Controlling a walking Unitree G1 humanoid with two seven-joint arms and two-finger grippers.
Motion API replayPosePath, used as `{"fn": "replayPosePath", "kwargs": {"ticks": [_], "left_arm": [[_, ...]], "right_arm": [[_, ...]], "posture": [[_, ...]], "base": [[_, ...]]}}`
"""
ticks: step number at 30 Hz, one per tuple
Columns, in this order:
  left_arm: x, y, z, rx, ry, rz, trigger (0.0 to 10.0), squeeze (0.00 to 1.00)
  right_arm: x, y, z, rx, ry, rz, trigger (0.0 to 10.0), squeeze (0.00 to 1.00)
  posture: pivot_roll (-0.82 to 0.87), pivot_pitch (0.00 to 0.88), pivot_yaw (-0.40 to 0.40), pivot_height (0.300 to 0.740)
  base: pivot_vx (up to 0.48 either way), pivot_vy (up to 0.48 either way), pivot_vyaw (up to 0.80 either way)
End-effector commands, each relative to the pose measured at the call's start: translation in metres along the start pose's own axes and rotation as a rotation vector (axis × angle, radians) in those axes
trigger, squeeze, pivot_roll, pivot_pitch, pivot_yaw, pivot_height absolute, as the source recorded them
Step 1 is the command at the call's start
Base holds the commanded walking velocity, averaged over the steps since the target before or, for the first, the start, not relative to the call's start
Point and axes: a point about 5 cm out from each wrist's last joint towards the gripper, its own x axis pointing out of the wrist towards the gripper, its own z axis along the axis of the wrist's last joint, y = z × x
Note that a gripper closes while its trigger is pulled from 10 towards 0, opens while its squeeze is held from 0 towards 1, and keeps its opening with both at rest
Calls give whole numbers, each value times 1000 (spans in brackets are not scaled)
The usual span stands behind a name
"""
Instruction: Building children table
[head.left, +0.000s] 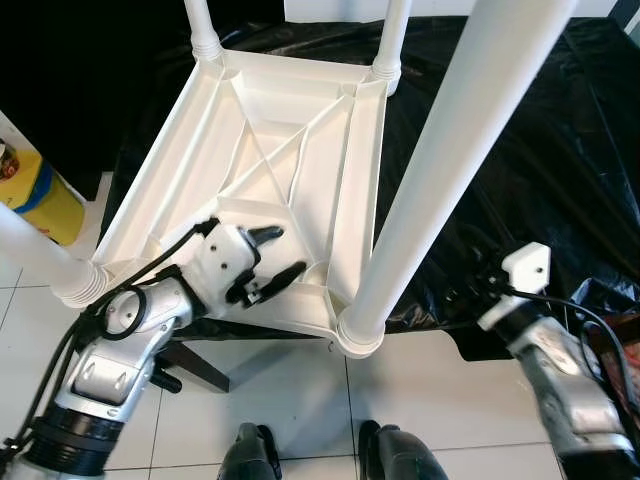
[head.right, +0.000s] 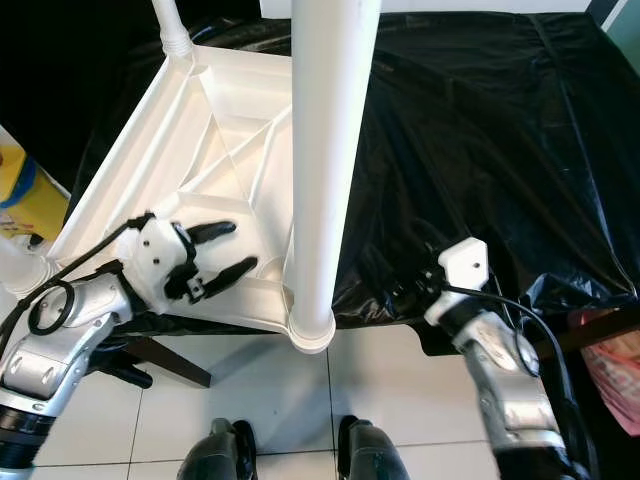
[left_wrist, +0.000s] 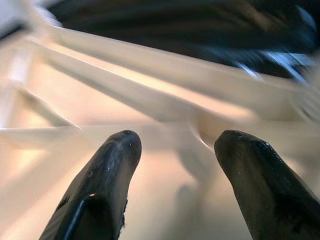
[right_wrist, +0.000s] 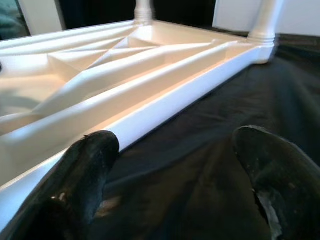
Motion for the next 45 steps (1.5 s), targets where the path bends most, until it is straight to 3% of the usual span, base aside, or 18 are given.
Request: {"fn": "replayPosePath", "kwargs": {"ticks": [1, 4, 6, 10, 17, 24, 28, 35, 39, 45], "left_arm": [[-1, -6, -7, 34, 40, -88, 10000, 0], [-5, -7, -15, 71, 84, -171, 10000, 0], [-5, -6, -16, 84, 93, -182, 10000, 0], [-2, -1, -31, 124, 166, -207, 10000, 0], [4, 10, -42, 180, 202, -203, 10000, 0], [13, 20, -45, 203, 211, -158, 10000, 0], [19, 25, -45, 213, 203, -149, 10000, 0], [23, 29, -46, 227, 192, -150, 10000, 0], [25, 33, -46, 240, 193, -146, 10000, 0], [35, 40, -43, 263, 183, -106, 10000, 0]], "right_arm": [[-7, 10, 5, 24, 41, 118, 10000, 0], [-19, 18, 14, 16, 95, 256, 10000, 0], [-20, 19, 15, 13, 103, 272, 10000, 0], [-26, 33, 15, 43, 192, 459, 10000, 0], [-24, 49, 21, 48, 228, 582, 10000, 0], [-6, 55, 20, 29, 165, 562, 10000, 0], [16, 62, 16, 12, 112, 480, 10000, 0], [35, 74, 9, -9, 85, 393, 10000, 0], [39, 70, 3, -5, 87, 351, 10000, 0], [39, 45, 0, -27, 93, 247, 10000, 0]], "posture": [[-14, 141, -25, 740], [-22, 141, -12, 740], [-22, 141, -11, 740], [-26, 136, 1, 740], [-19, 134, 4, 740], [-13, 135, 3, 740], [-14, 136, 3, 740], [-17, 141, 10, 740], [-16, 142, 17, 740], [-18, 145, 24, 740]], "base": [[0, 0, 0], [0, 0, 0], [0, 0, 0], [0, 0, 0], [0, 0, 0], [0, 0, 0], [0, 0, 0], [0, 0, 0], [0, 0, 0], [0, 0, 0]]}}
